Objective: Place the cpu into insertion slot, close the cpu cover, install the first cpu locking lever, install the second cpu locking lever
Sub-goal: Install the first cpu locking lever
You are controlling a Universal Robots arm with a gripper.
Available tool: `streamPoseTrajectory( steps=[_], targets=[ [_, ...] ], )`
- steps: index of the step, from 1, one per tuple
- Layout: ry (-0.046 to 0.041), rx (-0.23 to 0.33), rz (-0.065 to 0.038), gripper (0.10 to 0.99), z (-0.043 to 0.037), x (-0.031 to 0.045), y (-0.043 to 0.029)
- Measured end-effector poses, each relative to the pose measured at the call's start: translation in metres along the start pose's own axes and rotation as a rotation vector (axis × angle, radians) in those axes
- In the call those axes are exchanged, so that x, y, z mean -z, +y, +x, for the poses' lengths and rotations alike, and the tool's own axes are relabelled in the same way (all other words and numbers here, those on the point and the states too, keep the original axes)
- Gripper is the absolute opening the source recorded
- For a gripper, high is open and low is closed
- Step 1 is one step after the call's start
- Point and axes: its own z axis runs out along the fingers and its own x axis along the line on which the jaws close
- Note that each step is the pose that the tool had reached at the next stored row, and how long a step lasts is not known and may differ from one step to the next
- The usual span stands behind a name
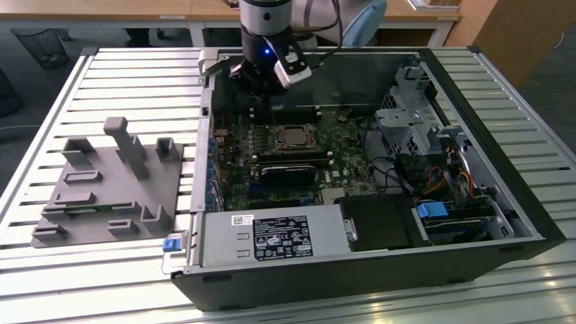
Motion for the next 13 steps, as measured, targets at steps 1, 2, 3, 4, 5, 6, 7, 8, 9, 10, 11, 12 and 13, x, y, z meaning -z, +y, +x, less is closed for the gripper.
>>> streamPoseTrajectory(
  steps=[1,2,3,4,5,6,7,8,9,10,11,12,13],
  targets=[
    [0.0,0.0,0.0,0.118,-0.0017,-0.0001,0.0],
    [0.0,0.0,0.0,0.118,-0.0033,-0.0001,0.0001],
    [0.0,0.0,0.0,0.118,-0.0046,-0.0002,0.0001],
    [0.0,0.0,0.0,0.118,-0.0058,-0.0003,0.0002],
    [0.0,0.0,0.0,0.118,-0.0069,-0.0004,0.0002],
    [-0.0001,0.0,0.0,0.118,-0.0077,-0.0006,0.0002],
    [-0.0001,0.0,0.0,0.118,-0.0088,-0.0008,0.0002],
    [0.0,0.0,0.0,0.118,-0.0104,-0.001,0.0002],
    [0.0,0.0,0.0,0.118,-0.0124,-0.0013,0.0003],
    [0.0,0.0,0.0,0.118,-0.0146,-0.0016,0.0003],
    [0.0,0.0,0.0,0.118,-0.017,-0.0019,0.0004],
    [0.0,0.0,0.0,0.118,-0.0195,-0.0023,0.0004],
    [0.0,0.0,0.0,0.118,-0.0221,-0.0026,0.0005]
  ],
)
